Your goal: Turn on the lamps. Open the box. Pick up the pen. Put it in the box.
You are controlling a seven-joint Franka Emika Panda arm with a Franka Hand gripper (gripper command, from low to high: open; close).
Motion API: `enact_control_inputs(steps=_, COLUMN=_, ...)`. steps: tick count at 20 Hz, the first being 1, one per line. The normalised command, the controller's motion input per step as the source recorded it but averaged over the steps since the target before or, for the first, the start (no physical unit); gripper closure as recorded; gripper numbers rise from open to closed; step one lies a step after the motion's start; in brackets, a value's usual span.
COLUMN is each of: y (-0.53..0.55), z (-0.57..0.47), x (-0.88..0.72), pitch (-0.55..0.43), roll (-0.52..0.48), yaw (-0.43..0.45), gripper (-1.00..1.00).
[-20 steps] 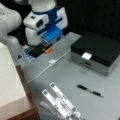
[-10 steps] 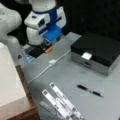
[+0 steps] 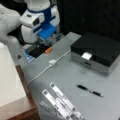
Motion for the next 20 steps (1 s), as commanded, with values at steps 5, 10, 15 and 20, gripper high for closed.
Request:
enact_control_inputs(steps=5, y=0.19, z=-0.3, x=-0.48, pitch=-0.19, roll=-0.034, yaw=0.042, gripper=-1.0)
enact_control_inputs(steps=10, y=0.27, z=-0.22, x=-0.36, pitch=-0.14, roll=-0.046, yaw=-0.028, gripper=-1.0)
enact_control_inputs(steps=15, y=0.23, z=-0.13, x=-0.21, pitch=-0.086, roll=0.059, yaw=-0.07, gripper=-1.0)
enact_control_inputs(steps=20, y=0.08, z=-0.16, x=-0.1, pitch=-0.064, roll=0.139, yaw=-0.08, gripper=-1.0)
